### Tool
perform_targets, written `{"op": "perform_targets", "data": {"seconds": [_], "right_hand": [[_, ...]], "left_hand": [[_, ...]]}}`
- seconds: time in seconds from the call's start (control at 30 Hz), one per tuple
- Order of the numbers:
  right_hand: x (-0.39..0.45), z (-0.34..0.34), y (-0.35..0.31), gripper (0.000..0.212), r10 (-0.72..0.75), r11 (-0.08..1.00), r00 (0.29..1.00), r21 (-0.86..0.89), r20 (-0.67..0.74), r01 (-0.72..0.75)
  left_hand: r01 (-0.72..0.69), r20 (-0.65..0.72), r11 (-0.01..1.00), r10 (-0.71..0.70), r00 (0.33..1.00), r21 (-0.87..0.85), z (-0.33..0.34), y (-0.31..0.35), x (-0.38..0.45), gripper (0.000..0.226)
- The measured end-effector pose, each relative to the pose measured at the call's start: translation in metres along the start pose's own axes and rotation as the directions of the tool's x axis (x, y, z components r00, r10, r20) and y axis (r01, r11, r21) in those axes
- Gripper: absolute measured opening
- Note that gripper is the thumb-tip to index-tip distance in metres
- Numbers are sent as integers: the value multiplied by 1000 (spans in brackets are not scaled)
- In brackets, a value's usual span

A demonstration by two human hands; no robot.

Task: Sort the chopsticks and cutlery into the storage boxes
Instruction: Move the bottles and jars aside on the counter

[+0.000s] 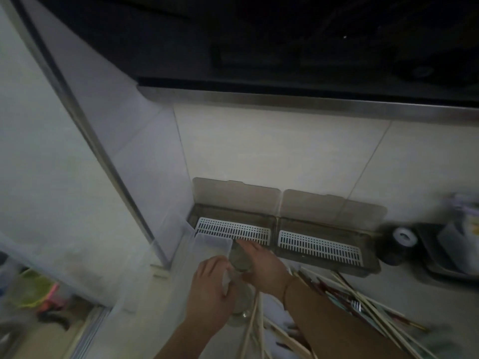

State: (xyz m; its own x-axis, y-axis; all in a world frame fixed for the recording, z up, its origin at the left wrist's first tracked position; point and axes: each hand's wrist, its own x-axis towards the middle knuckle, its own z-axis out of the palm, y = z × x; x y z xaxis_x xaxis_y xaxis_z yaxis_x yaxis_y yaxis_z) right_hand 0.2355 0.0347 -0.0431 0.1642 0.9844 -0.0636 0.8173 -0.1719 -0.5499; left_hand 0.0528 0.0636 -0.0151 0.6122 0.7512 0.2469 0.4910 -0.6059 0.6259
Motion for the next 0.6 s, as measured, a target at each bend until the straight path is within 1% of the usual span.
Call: {"op": "perform_targets", "data": {"seconds": [0.1,0.17,0.27,0.33,0.43,0.5,0.57,0.6], "right_hand": [[-6,-3,3,79,-9,993,997,118,-79,18],[-19,-9,6,78,-12,982,985,182,-172,44],[-51,-30,13,82,73,954,935,299,-348,36],[-79,-48,22,88,179,928,882,372,-436,-5],[-134,-76,46,87,311,904,797,420,-518,-80],[-173,-93,66,83,392,896,722,415,-570,-159],[-211,-108,89,82,481,868,623,435,-616,-240],[-230,-115,102,82,529,844,571,458,-628,-279]], "left_hand": [[-1,10,1000,1,1000,-8,2,4,4,34],[-39,-31,998,38,999,-39,6,12,7,38],[-90,-95,989,79,992,-116,19,35,16,40],[-142,-101,976,127,987,-164,33,56,22,38],[-286,-60,945,280,958,-159,67,96,29,35],[-350,22,932,353,935,-93,94,124,30,35],[-377,134,925,380,915,-51,122,152,30,35],[-394,209,918,395,895,-47,137,165,29,36]]}}
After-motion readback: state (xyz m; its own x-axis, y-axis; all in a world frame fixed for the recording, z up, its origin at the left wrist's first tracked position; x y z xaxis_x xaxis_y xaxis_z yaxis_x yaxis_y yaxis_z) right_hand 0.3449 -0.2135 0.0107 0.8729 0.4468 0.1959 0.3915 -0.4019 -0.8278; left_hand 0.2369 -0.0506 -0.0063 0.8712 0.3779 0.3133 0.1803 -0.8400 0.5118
